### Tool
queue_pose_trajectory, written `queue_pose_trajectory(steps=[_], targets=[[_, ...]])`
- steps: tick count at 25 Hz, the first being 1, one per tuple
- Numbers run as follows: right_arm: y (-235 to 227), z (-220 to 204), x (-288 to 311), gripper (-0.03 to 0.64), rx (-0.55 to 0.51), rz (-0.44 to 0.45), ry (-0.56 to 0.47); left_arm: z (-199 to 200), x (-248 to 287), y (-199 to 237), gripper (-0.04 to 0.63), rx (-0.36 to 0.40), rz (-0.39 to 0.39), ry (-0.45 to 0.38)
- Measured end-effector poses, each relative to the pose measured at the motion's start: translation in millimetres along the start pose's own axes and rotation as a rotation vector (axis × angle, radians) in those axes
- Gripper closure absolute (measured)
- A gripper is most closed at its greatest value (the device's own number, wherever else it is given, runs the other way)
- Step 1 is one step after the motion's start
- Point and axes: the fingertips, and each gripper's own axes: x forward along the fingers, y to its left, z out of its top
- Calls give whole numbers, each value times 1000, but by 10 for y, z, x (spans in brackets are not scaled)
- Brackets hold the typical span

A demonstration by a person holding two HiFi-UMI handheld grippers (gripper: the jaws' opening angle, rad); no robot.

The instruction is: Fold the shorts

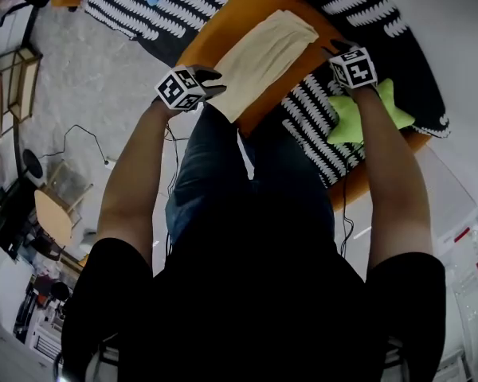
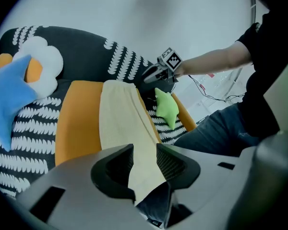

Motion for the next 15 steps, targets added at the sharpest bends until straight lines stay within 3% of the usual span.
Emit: queue_pose_trajectory(steps=[6,15], targets=[[-81,-25,41,462,133,15,-69,361,24,272,430,65,20,19],[-154,126,253,456,269,46,-150,929,180,626,428,59,19,-41]])
